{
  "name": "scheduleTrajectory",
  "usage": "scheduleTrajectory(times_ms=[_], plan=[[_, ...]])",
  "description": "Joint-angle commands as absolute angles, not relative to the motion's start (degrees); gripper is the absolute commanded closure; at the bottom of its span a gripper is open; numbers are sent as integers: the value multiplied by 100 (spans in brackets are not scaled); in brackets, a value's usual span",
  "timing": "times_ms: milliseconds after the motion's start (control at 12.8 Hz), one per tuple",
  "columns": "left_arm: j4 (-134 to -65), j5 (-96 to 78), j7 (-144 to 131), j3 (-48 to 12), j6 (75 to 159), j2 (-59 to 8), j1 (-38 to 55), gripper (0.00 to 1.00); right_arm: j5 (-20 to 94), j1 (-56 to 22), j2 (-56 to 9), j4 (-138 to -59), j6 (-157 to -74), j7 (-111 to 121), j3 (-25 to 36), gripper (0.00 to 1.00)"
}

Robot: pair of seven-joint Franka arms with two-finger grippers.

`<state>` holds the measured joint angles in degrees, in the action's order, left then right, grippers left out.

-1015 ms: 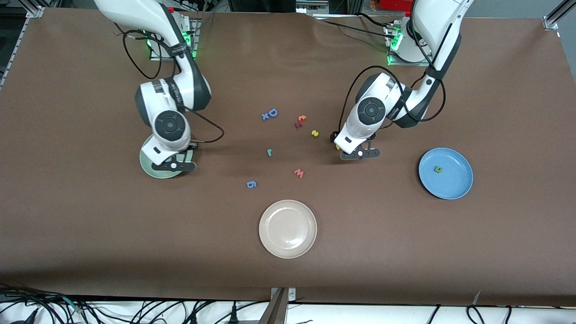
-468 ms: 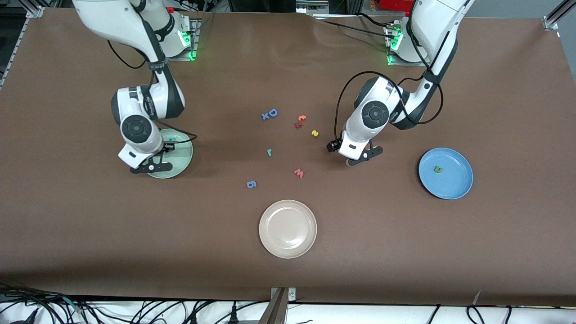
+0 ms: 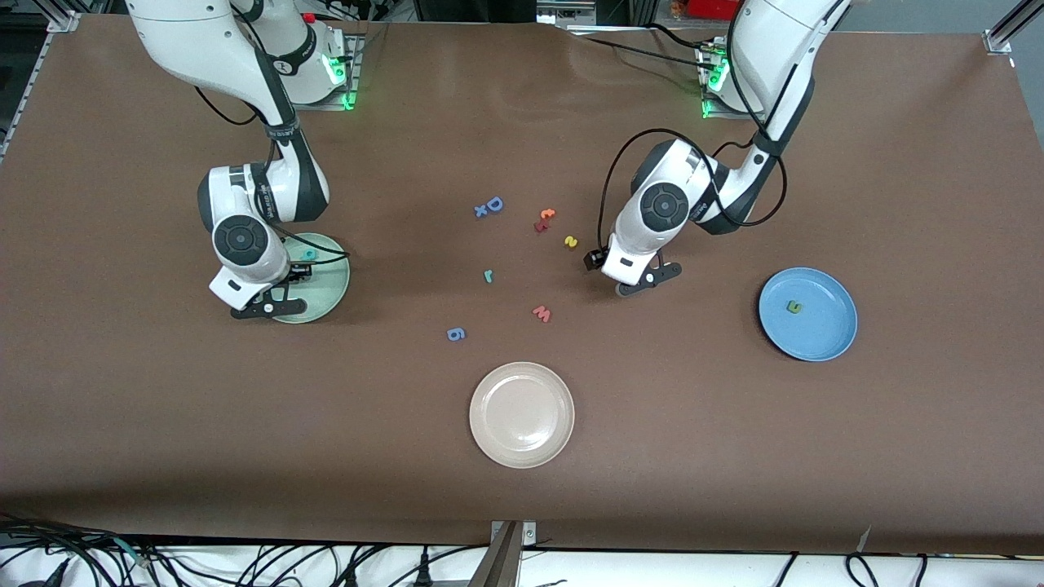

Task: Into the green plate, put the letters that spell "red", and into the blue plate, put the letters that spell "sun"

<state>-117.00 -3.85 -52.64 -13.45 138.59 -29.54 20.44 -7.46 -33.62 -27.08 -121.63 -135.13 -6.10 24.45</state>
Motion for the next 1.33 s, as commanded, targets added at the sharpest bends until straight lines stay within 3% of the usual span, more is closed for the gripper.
scheduleTrajectory(times_ms=[0, 156, 546, 859, 1093, 1249], plan=[[-11628, -45, -5273, -1257, 13895, -3093, 2109, 13, -616, -3401, -2392, -11954, -12923, -1087, 2181, 23], [-11646, 105, -5273, -1213, 13966, -3129, 2101, 14, -563, -3393, -2329, -11752, -12561, -1824, 1803, 27], [-11646, 123, -5326, -1213, 13966, -3138, 2135, 34, -114, -3497, -2328, -11182, -12560, -4652, 521, 27], [-11646, 132, -5265, -1195, 13975, -3190, 2188, 64, -105, -4094, -2724, -10881, -13058, -6509, 387, 31], [-11646, 612, -5168, -1143, 13957, -3199, 2180, 81, 183, -4482, -3162, -10706, -13691, -7459, 369, 31], [-11646, 659, -4828, -1081, 13878, -3129, 2162, 87, 377, -4517, -3557, -10190, -13825, -7855, 360, 35]])
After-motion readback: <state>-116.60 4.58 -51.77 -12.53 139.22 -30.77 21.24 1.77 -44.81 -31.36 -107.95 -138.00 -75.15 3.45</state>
